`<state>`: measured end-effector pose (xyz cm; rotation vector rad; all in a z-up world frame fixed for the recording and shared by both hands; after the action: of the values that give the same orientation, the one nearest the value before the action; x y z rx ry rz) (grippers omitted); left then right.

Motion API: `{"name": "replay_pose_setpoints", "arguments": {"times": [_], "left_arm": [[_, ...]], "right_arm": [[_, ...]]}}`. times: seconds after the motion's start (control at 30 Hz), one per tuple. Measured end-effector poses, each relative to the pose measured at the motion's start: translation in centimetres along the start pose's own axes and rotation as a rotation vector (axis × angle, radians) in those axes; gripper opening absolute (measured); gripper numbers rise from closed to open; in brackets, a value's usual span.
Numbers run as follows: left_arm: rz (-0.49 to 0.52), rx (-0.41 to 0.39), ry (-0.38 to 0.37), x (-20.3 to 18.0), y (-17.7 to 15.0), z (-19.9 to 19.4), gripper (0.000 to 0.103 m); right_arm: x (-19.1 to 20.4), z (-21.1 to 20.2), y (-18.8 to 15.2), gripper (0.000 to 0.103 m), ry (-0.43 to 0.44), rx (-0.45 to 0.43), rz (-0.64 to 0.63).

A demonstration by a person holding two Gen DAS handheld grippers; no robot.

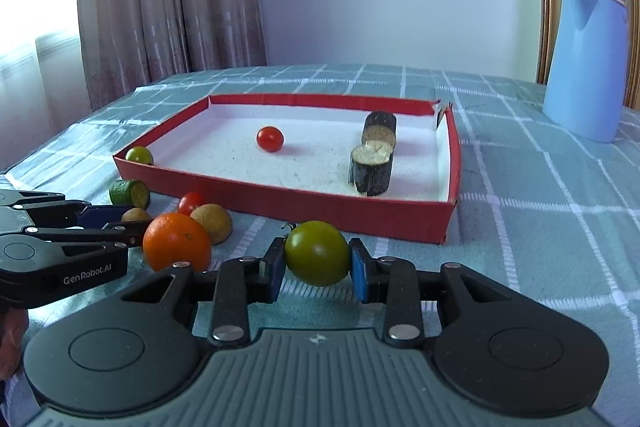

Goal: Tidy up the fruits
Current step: 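Lift the kiwi with left tool while right tool lifts the green tomato toward the box, then lower both into the red box and open both tools to release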

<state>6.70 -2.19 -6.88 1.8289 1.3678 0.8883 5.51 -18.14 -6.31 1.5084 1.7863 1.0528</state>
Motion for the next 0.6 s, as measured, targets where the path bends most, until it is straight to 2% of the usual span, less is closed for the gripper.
{"name": "replay_pose_setpoints", "arguments": {"times": [0.37, 0.6], "left_arm": [[0.017, -0.062, -0.021, -0.4, 3.0, -1.4, 0.025], [-0.016, -0.079, -0.002, 0.6, 6.1, 0.4, 0.025]], "right_arm": [[-0.6, -0.4, 2.8, 0.033, -0.009, -0.04, -0.012], [-0.2, 1.4, 4.9, 0.033, -0.016, -0.038, -0.033]]}}
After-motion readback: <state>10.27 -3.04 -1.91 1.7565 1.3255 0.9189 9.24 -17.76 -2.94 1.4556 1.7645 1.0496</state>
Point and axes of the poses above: each gripper's, at about its wrist camera, not at the fingertips, and z roughly the way its jaws point, x to its left, y to its top, the point moved 7 cm from there along z, roughly the way its jaws point, and after that the axes turned 2 degrees about y, right-handed, at the moved point
